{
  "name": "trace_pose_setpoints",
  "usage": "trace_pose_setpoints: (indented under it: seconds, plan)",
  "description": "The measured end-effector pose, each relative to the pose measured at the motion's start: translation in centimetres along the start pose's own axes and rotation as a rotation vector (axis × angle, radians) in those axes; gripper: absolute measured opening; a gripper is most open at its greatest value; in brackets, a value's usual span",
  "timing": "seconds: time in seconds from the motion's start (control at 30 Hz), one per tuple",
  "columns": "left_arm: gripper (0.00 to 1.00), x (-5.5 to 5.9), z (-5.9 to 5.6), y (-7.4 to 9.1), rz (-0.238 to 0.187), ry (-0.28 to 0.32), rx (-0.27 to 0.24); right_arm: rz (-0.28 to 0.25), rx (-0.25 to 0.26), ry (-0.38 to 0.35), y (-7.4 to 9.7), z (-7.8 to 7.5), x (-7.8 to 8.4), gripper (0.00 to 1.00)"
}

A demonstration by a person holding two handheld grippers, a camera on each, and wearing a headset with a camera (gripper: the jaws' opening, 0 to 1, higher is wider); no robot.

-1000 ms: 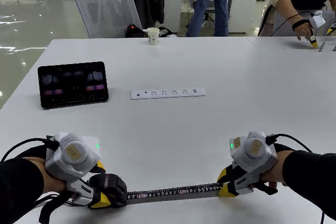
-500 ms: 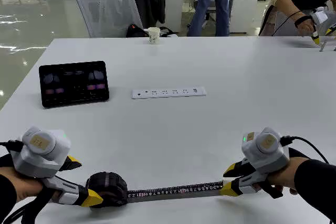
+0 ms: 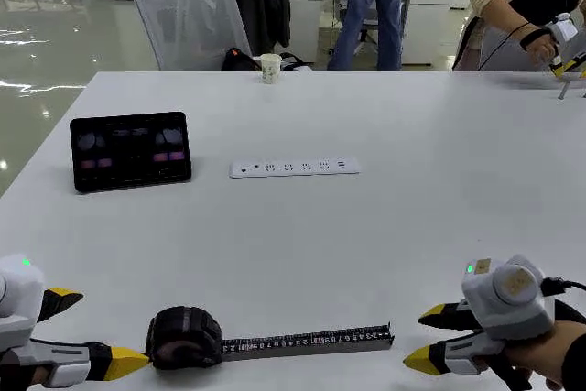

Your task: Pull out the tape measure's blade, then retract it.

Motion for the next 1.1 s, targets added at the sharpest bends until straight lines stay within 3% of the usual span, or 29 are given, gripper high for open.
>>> trace_pose_setpoints:
  seconds: [0.3, 0.43, 0.6, 0.83, 1.0, 1.1]
  plan:
    - [0.99, 2.8, -0.4, 2.4, -0.018, 0.030, -0.029, -0.029, 0.045, -0.034, 2.3, 1.3, 2.0, 0.55]
    - [0.99, 4.1, -1.0, 3.6, -0.022, 0.011, -0.054, -0.045, 0.063, -0.035, 3.3, 2.1, 3.3, 0.61]
    - [0.99, 5.3, -1.3, 4.5, -0.023, 0.028, -0.074, -0.084, 0.105, -0.037, 4.5, 2.5, 4.2, 0.72]
    - [0.99, 5.0, -2.3, 5.3, -0.064, 0.042, -0.102, -0.074, 0.137, -0.051, 5.7, 3.2, 5.5, 0.82]
    - [0.99, 4.7, -2.4, 5.4, -0.070, 0.024, -0.107, -0.074, 0.138, -0.086, 6.5, 3.5, 6.1, 0.98]
    - [0.99, 4.4, -2.3, 5.4, -0.073, 0.019, -0.113, -0.062, 0.132, -0.084, 6.6, 4.1, 6.7, 0.99]
Point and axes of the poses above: the centre of the closed fingertips' face, and the gripper's own axes: y roughly backward along the fingers, z roughly to its left, x roughly out of its underside, the point moved 8 cm from there along y, roughly backward along the fingers, and after that the axes turned 1 degree about y, right-handed, at the moved point
